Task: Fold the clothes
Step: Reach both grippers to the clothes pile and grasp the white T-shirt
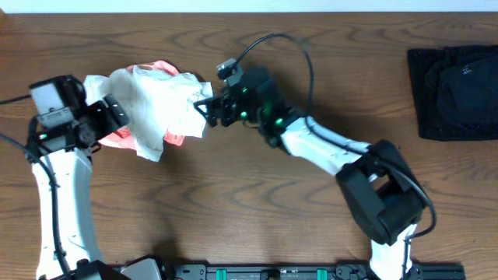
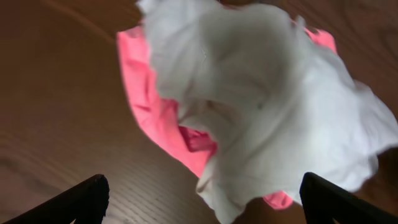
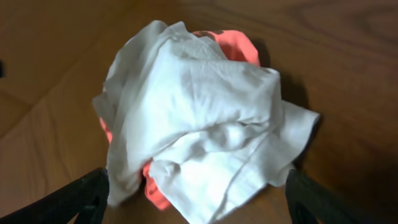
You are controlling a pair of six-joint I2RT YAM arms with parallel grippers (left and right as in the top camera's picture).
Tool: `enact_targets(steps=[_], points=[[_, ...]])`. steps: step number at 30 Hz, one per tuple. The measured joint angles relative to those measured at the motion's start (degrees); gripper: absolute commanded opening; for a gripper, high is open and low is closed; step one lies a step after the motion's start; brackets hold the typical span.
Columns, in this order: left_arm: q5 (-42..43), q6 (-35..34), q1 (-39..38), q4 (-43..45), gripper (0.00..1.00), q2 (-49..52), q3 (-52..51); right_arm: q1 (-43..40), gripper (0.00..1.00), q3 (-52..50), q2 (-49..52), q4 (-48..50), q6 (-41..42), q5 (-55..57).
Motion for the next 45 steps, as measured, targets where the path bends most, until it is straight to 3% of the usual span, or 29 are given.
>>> enact_targets(steps=[8, 15, 23, 31, 45], points=[[0.0, -3.4, 3.1, 1.5, 0.98, 0.0, 0.0, 7.4, 0.93, 0.2, 2.5, 8.8, 9.0, 12.6], [0.0, -6.9, 3.2, 0.6, 0.98, 0.0, 0.0, 12.0, 0.96, 6.0, 8.5, 8.9, 12.7, 18.8], [0.0, -8.2, 3.2, -1.8, 0.98, 0.0, 0.0, 12.7, 0.88, 17.0, 17.0, 3.1, 15.4, 18.3], [-0.5, -8.3, 3.2, -2.7, 0.98, 0.0, 0.0, 14.3, 0.75, 18.7, 17.9, -0.5, 16.3, 17.4], [-1.1, -8.4, 3.2, -3.6, 0.98, 0.0, 0.0, 14.3, 0.77, 18.8, 18.5, -7.4, 18.7, 17.3]])
